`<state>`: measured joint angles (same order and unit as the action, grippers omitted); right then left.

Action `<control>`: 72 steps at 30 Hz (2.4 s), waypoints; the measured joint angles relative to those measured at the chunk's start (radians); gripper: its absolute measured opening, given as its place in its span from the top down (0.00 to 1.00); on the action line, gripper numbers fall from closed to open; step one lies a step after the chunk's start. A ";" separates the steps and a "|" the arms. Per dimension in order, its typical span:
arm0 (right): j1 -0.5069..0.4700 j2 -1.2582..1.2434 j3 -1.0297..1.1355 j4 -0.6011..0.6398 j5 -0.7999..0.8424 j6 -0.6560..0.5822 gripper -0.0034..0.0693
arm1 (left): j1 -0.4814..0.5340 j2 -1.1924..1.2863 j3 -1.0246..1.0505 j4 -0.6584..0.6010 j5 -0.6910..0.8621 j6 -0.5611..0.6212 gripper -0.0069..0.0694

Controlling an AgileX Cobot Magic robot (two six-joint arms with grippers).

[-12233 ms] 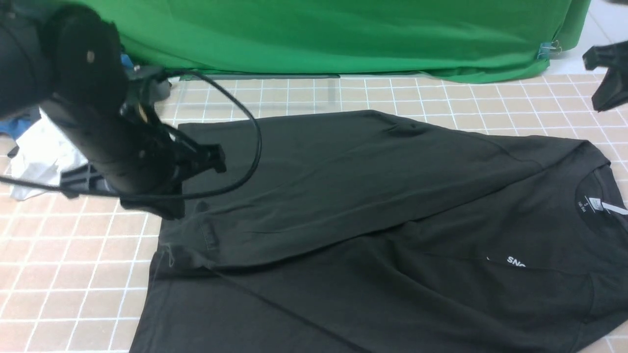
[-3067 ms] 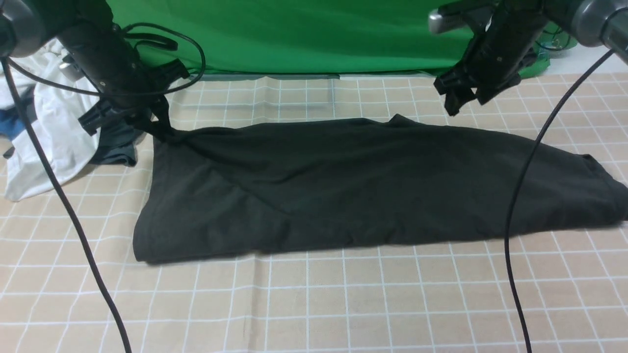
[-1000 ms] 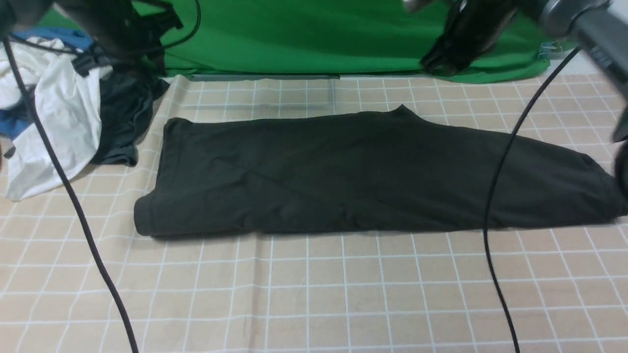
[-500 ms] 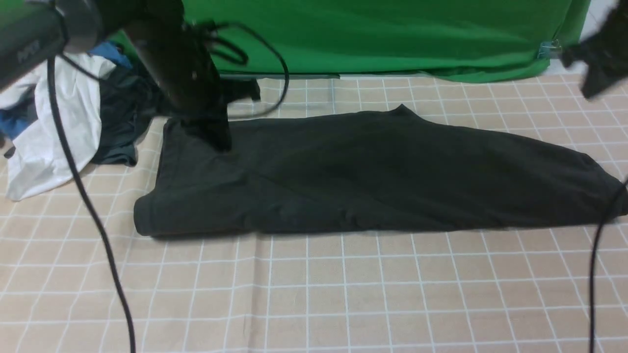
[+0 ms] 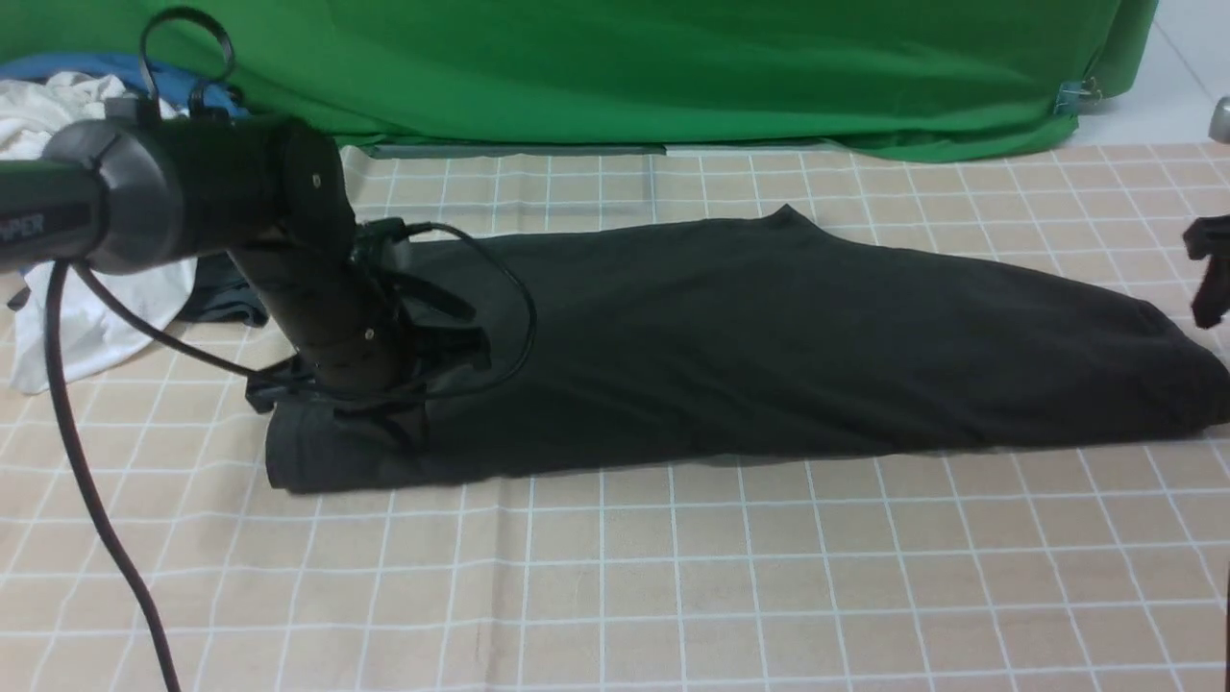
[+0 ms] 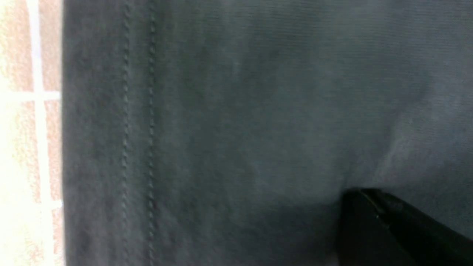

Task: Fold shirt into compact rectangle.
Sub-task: 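Pull the folded dark garment lengthwise by its ends to straighten it flat on the table, then fold the right end of the dark garment over onto its left end with the right gripper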

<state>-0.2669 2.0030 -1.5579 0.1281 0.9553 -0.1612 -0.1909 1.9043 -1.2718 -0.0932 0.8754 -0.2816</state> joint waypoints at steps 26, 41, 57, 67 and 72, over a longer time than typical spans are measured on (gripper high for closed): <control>-0.004 0.027 0.001 -0.017 -0.015 0.022 0.83 | 0.000 0.000 0.003 0.012 -0.006 -0.019 0.89; -0.007 0.058 -0.022 -0.013 -0.010 0.102 0.01 | 0.000 -0.189 -0.018 0.027 -0.042 -0.045 0.89; 0.046 0.143 -0.032 -0.012 -0.009 0.020 0.80 | -0.002 -0.515 -0.018 0.024 0.062 -0.040 0.89; -0.057 -0.002 -0.029 -0.034 0.069 0.011 0.82 | -0.002 -0.573 -0.018 0.035 0.085 -0.023 0.89; -0.089 -0.092 -0.033 -0.058 0.095 0.033 0.82 | -0.002 -0.574 -0.018 0.034 0.084 -0.022 0.89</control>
<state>-0.3559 1.9113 -1.5911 0.0704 1.0501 -0.1278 -0.1927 1.3304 -1.2903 -0.0592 0.9594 -0.3039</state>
